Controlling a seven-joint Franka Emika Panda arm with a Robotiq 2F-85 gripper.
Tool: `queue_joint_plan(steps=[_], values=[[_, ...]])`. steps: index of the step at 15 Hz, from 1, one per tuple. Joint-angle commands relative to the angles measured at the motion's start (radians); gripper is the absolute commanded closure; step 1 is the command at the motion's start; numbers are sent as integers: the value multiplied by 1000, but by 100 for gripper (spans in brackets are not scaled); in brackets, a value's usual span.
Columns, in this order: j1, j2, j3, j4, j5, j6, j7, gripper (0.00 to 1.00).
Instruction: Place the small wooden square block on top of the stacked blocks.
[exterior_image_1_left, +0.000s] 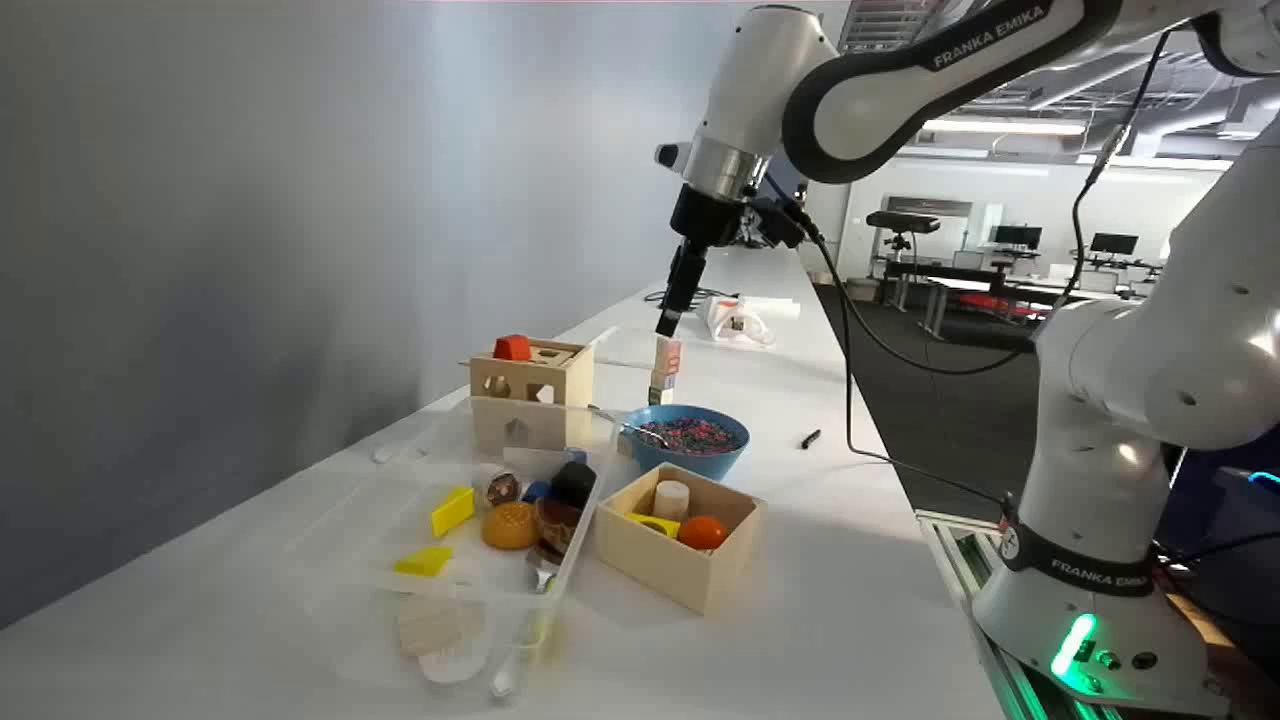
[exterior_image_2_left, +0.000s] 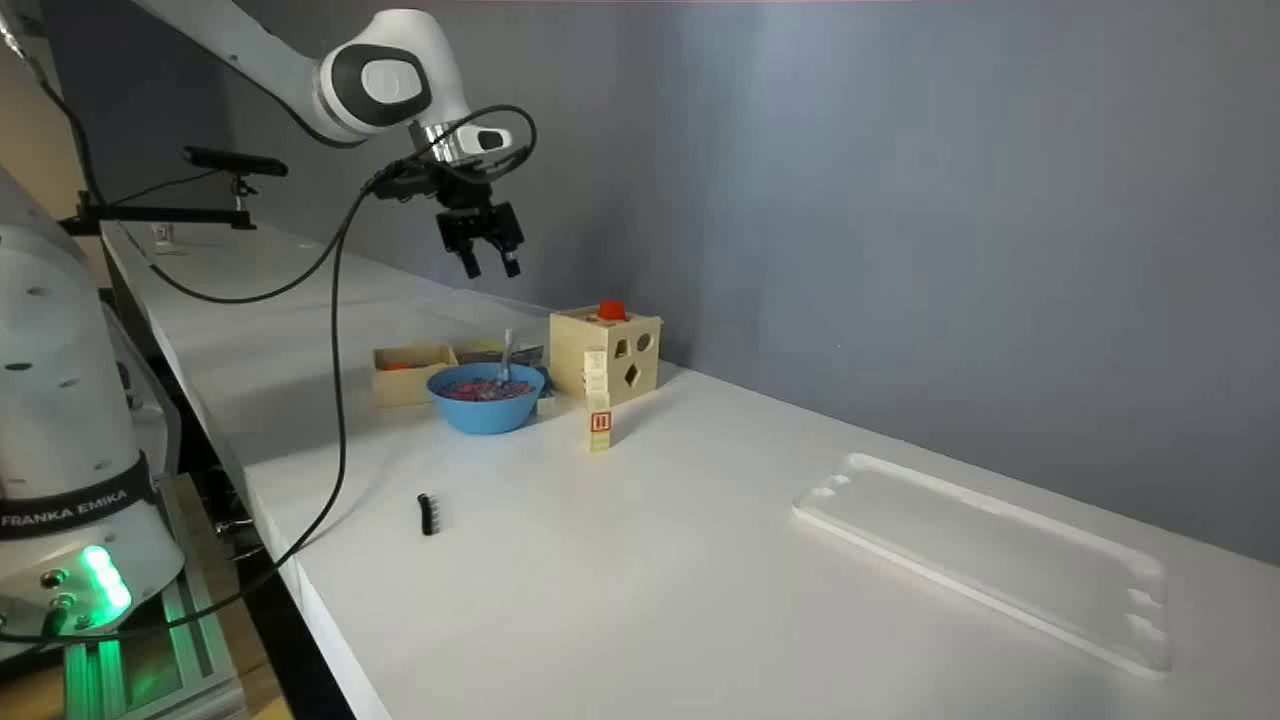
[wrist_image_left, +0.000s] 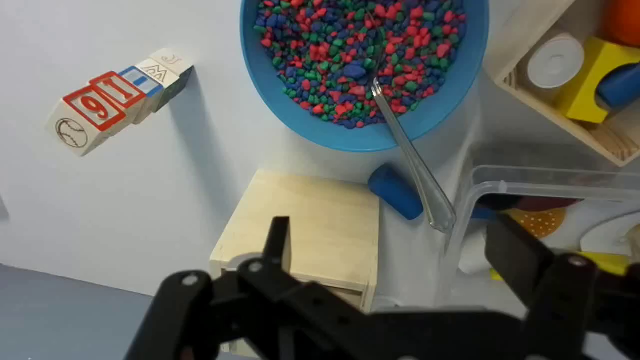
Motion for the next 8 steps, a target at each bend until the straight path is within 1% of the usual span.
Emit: queue_joint_plan(steps=[1,6,7,8], values=[[3,0,-3,2,-1,-3,1,0],[3,0,-3,2,-1,-3,1,0],[-3,3,1,2,-4,6,21,0],[-29,8,14,5,-27,28,83,0]])
